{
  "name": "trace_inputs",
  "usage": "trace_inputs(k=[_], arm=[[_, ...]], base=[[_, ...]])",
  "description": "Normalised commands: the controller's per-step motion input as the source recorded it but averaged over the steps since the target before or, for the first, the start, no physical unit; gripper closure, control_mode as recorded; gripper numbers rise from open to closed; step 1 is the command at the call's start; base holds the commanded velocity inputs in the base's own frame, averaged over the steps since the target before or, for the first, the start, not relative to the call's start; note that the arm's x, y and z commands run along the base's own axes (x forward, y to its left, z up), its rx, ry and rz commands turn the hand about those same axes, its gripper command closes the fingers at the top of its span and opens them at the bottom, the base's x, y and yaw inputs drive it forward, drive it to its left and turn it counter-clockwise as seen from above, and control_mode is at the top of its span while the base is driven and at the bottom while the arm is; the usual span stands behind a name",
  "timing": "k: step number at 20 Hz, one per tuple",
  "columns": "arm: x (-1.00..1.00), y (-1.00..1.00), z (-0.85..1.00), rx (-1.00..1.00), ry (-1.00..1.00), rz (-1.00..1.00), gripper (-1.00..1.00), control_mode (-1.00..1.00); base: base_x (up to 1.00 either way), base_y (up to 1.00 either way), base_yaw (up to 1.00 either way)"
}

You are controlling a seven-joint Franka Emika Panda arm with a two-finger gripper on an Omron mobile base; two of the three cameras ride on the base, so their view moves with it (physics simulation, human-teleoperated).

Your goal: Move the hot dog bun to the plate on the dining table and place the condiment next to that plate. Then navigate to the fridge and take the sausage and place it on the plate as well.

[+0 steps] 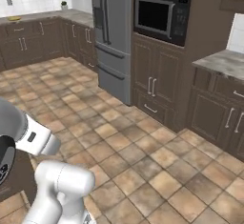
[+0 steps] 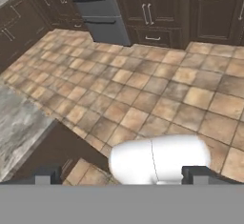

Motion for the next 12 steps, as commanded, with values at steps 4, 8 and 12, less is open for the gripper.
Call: trace_inputs(k=[4,8,12], arm=[[0.0,0.0,0.0,0.0,0.0,0.0,-1.0,1.0],[0.0,0.0,0.0,0.0,0.0,0.0,-1.0,1.0],[0.0,0.0,0.0,0.0,0.0,0.0,-1.0,1.0]], base=[[1.0,-0.51,0.23],[1.0,-0.38,0.26],[1.0,-0.18,0.34]])
